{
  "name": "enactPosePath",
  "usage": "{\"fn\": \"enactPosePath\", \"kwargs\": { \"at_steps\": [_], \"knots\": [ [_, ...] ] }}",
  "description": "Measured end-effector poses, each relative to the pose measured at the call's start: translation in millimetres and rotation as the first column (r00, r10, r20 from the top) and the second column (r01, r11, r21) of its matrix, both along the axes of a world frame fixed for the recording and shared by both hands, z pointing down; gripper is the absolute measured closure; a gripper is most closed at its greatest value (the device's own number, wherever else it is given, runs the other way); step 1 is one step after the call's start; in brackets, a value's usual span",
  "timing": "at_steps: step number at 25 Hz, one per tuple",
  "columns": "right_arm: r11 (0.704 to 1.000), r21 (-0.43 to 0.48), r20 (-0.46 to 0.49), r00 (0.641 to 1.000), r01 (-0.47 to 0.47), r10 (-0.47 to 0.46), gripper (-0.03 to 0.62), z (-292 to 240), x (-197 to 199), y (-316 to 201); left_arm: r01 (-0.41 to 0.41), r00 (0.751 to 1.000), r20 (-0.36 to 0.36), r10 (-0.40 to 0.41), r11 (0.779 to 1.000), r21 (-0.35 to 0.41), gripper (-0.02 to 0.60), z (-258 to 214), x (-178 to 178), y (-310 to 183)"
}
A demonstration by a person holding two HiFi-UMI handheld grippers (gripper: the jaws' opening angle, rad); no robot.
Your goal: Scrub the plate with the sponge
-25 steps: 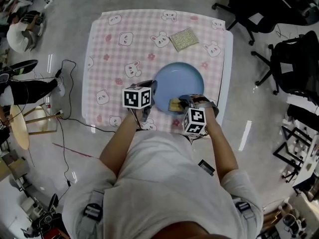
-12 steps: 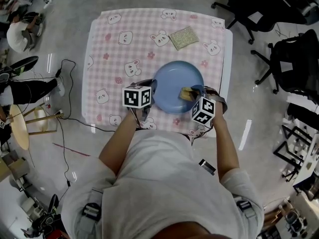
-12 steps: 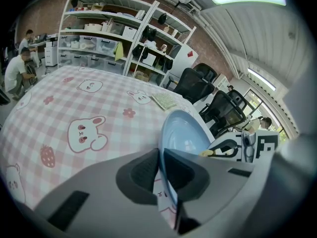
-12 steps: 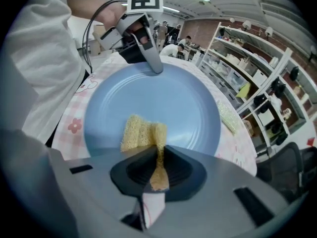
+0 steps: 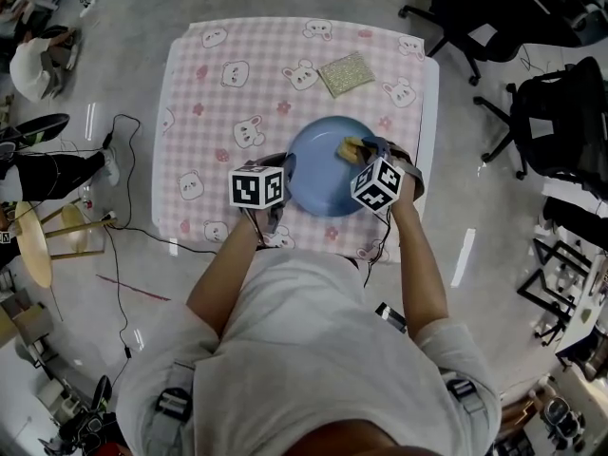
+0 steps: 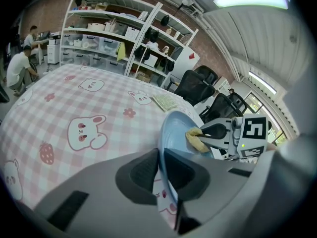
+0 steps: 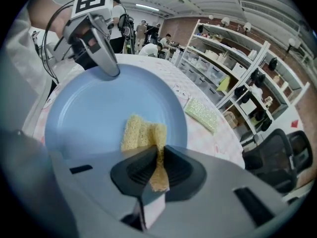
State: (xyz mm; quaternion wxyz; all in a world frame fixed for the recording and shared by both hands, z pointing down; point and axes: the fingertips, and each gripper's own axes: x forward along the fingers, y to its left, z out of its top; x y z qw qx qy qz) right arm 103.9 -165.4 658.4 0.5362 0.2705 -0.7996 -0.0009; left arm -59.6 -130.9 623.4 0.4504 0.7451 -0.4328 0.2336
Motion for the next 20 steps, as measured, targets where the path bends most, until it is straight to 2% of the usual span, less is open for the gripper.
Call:
{"fn": "enactPosePath", "kwargs": {
  "at_steps": [5, 12, 20],
  "knots": [
    [0.999, 0.031, 0.027, 1.000, -0.010, 0.010, 0.549, -6, -20, -16, 0.001, 1.000, 0.005, -0.001, 1.000, 0.003, 0.540, -1, -1, -1],
    [0.983, 0.072, 0.020, 0.985, 0.167, -0.169, 0.549, -15, -63, 2, 0.022, 1.000, 0.021, -0.022, 1.000, -0.009, 0.543, 1, -2, 1],
    [0.955, 0.038, 0.013, 0.956, 0.293, -0.294, 0.551, -15, -88, 43, 0.021, 0.999, 0.039, -0.020, 1.000, -0.020, 0.549, 5, -10, -2]
  ]
}}
